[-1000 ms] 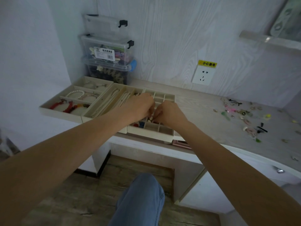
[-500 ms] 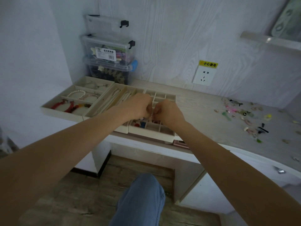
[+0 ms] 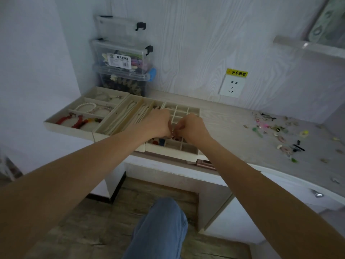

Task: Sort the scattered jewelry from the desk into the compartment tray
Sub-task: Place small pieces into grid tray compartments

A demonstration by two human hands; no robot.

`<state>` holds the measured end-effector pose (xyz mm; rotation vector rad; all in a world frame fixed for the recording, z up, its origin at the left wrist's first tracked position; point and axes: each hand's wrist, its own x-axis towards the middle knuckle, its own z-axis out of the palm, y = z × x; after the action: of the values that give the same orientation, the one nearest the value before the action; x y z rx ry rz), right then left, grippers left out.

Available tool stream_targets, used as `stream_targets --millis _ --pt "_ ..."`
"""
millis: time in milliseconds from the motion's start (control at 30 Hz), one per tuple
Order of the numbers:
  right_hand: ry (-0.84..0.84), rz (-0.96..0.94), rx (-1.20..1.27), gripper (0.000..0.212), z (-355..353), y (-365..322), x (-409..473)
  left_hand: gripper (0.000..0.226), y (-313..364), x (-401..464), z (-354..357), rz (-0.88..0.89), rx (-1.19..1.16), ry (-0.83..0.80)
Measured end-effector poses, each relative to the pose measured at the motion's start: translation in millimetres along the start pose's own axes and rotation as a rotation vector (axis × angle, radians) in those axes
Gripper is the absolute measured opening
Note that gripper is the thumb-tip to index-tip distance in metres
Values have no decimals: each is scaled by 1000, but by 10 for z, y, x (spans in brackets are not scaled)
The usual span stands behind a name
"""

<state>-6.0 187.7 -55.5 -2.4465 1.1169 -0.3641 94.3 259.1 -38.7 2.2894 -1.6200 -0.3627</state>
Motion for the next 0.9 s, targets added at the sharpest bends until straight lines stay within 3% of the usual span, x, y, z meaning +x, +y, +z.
stream_targets --millis 167,333,600,900 --pt "17 -32 80 14 -74 60 -141 14 -12 -73 -25 3 -63 -18" --pt "240 46 237 19 -459 347 -327 13 128 -103 -108 67 -65 31" --pt "356 285 98 26 -1004 1383 -713 14 1026 150 200 238 -93 98" --pt "394 546 -47 36 -1105 2481 -860 48 2080 722 882 479 -33 -195"
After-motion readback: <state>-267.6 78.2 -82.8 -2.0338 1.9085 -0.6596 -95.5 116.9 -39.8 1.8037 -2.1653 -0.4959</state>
